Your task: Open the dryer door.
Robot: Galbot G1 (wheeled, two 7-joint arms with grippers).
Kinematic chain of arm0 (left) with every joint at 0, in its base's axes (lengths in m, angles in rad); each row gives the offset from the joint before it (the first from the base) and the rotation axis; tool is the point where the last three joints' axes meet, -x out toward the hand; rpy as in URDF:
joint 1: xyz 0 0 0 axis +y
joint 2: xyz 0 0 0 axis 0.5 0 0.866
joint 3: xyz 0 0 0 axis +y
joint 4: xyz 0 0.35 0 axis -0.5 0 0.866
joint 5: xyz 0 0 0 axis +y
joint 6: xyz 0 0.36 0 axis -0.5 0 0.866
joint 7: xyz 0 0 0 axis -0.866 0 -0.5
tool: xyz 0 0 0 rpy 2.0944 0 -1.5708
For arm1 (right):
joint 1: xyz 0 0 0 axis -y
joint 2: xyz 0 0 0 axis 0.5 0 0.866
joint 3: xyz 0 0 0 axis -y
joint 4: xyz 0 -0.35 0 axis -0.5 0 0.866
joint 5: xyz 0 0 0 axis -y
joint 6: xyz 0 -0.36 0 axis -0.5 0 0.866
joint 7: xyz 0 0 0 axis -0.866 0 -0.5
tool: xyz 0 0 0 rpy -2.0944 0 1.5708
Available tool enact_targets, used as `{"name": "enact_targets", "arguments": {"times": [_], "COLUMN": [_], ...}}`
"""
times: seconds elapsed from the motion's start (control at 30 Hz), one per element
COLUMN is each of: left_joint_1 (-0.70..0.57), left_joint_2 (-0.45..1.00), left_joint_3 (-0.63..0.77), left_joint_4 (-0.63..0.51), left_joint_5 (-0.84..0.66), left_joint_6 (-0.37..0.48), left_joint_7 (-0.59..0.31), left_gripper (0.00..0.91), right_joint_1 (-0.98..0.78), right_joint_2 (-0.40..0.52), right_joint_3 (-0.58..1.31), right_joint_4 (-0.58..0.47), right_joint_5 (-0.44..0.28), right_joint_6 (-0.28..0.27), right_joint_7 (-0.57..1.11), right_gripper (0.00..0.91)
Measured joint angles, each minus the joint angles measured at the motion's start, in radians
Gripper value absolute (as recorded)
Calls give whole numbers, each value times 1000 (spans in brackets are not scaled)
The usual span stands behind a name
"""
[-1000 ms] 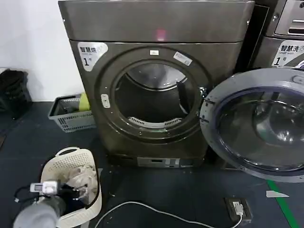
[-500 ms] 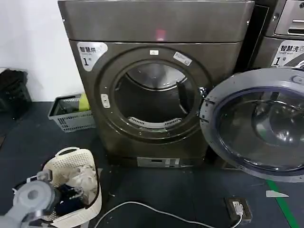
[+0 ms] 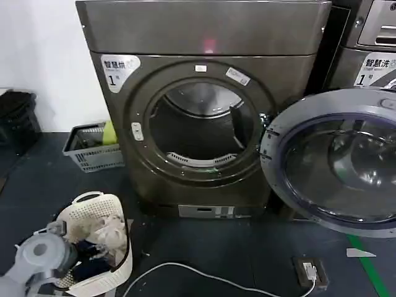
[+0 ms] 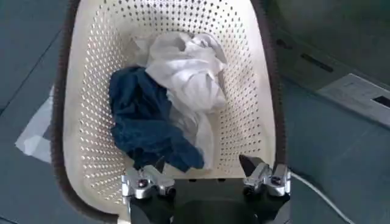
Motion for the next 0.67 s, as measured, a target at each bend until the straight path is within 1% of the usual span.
{"name": "enact_targets", "arguments": {"times": [0.1,0.23,0.43,0.67], "left_joint_1": [16,26,45,69], "left_joint_2": [12,31,44,75], "left_joint_3": [-14,-23,-46,-81], "left_joint_4": [-6,-6,-13,-51], "left_joint_5": [-28,-67,-85,-104], "left_joint_6": [0,0,0,0], "left_joint_7": [-10,-37,-44,-57], "left_gripper": [907,907,907,907], "right_joint_1": [-6,-9,-12,-6], "right_joint_2": [2,6,9,11], "right_joint_3": [0,8,6,-11], "right_joint_4": [-2,-1,-8,-6], "right_joint_5": [47,81,84,81], "right_joint_6": [-3,-28,-24,-20], "right_joint_7": [11,34,23,13], "right_gripper": [907,907,907,907]}}
